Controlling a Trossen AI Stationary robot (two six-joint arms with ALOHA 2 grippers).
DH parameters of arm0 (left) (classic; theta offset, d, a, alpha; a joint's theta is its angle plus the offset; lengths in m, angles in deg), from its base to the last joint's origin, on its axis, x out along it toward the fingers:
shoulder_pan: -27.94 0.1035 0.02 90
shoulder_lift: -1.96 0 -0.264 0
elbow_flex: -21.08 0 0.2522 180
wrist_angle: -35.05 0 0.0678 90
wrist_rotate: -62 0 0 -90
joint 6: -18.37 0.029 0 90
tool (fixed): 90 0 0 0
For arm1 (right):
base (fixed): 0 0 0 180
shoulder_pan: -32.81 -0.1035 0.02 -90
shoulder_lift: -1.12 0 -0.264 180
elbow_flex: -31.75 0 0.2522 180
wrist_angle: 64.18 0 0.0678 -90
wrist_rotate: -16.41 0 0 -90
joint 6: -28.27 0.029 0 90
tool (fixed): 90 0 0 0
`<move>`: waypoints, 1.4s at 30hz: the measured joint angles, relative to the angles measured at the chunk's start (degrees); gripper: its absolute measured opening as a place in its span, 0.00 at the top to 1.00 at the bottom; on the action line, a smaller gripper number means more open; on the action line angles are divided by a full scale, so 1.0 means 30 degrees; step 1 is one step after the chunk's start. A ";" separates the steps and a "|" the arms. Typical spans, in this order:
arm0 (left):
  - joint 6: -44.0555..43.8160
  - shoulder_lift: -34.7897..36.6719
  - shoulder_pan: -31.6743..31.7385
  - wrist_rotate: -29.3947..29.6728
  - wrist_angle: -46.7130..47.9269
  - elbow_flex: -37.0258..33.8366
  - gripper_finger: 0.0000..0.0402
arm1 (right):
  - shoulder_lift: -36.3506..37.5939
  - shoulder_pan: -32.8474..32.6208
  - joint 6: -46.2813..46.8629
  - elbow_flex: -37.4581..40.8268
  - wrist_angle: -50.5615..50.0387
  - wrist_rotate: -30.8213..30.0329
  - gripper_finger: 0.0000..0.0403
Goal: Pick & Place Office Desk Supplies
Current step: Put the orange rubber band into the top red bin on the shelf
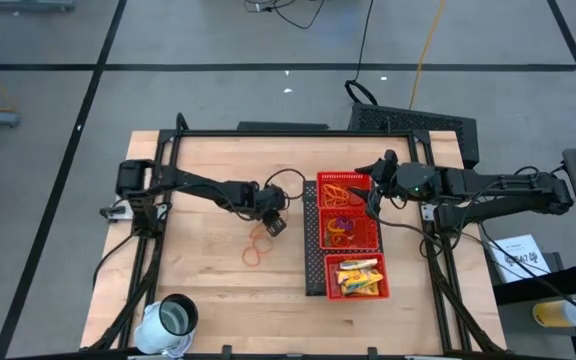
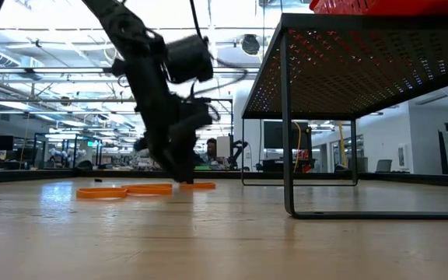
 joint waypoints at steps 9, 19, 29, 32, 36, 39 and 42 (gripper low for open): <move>-0.0426 -0.2177 0.0223 -0.0064 -0.0254 0.0176 0.67 | 0.0000 0.0000 0.0044 0.0000 0.0000 0.0000 0.37; -0.0140 -0.2475 0.0250 -0.0361 -0.0164 0.0225 0.98 | -0.0006 0.0000 0.0000 0.0000 0.0000 0.0000 0.37; 0.1663 0.1730 0.0273 0.0075 -0.0121 -0.0143 1.00 | -0.0004 0.0001 -0.0007 0.0000 -0.0008 0.0004 0.37; 0.2089 0.3481 0.0133 0.0897 -0.0386 -0.0036 1.00 | 0.0000 0.0000 -0.0007 0.0000 -0.0001 0.0000 0.37; 0.2622 0.5185 -0.0393 0.1092 -0.0470 -0.0065 1.00 | -0.0007 0.0004 -0.0007 0.0000 -0.0007 0.0003 0.37; 0.3257 0.6359 -0.0902 0.1222 -0.1319 -0.0058 1.00 | -0.0007 0.0000 -0.0015 0.0000 0.0016 0.0001 0.37; 0.4232 0.7076 -0.1387 0.1282 -0.3415 -0.0058 1.00 | -0.0014 0.0007 -0.0117 0.0000 0.0532 0.0000 0.37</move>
